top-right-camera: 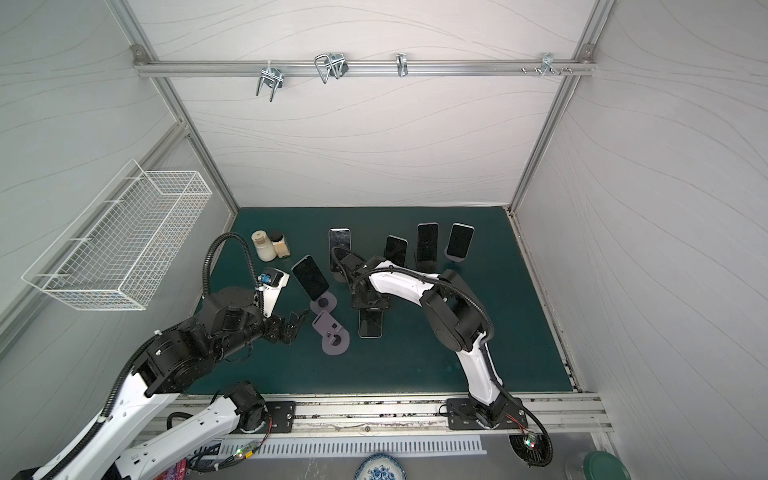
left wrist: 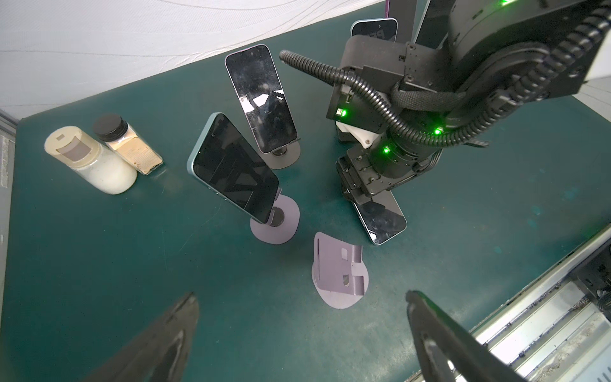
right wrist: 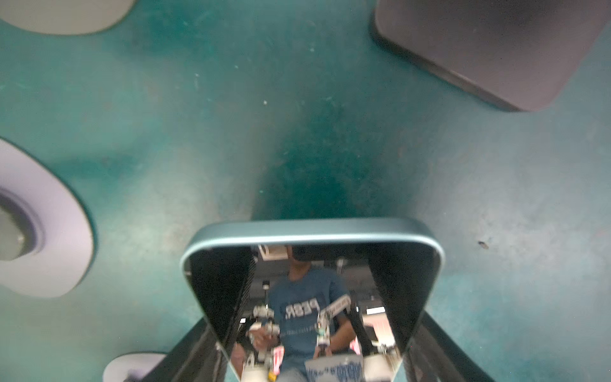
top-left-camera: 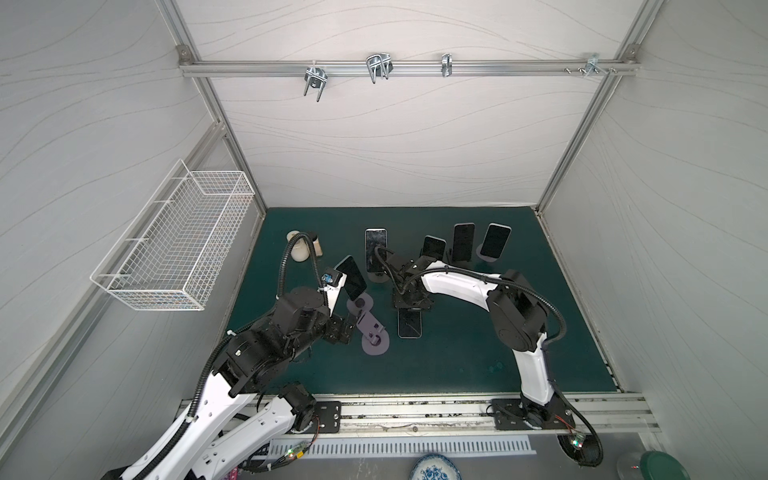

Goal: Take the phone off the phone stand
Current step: 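Lower the teal phone flat onto the table with the right gripper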

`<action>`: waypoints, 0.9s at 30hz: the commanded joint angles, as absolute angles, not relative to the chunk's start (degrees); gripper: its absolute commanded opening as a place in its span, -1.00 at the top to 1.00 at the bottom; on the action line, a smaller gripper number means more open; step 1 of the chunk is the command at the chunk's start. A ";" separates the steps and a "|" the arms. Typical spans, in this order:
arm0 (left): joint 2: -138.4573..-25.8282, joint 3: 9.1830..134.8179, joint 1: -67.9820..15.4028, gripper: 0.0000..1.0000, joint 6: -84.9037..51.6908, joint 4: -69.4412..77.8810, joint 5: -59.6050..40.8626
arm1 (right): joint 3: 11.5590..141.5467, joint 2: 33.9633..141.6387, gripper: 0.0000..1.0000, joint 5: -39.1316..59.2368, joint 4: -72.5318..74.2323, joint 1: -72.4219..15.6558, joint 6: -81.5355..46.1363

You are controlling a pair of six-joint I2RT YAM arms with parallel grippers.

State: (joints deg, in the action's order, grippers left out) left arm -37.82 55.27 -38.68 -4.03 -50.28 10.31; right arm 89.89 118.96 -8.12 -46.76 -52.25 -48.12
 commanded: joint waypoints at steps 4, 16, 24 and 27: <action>-37.26 55.54 -38.79 -0.98 -2.11 -49.28 10.50 | 92.00 121.92 -0.29 -9.06 -49.98 -52.21 -48.45; -37.74 55.89 -38.82 -0.98 -1.69 -49.04 10.90 | 91.78 123.46 -0.33 -8.61 -49.74 -51.94 -48.91; -38.39 56.86 -38.78 -0.98 -1.88 -49.33 11.56 | 91.44 123.31 -0.40 -8.33 -49.66 -51.43 -49.18; -38.21 56.79 -38.80 -0.98 -2.26 -49.31 11.86 | 91.26 123.33 -0.43 -8.07 -49.64 -51.15 -49.70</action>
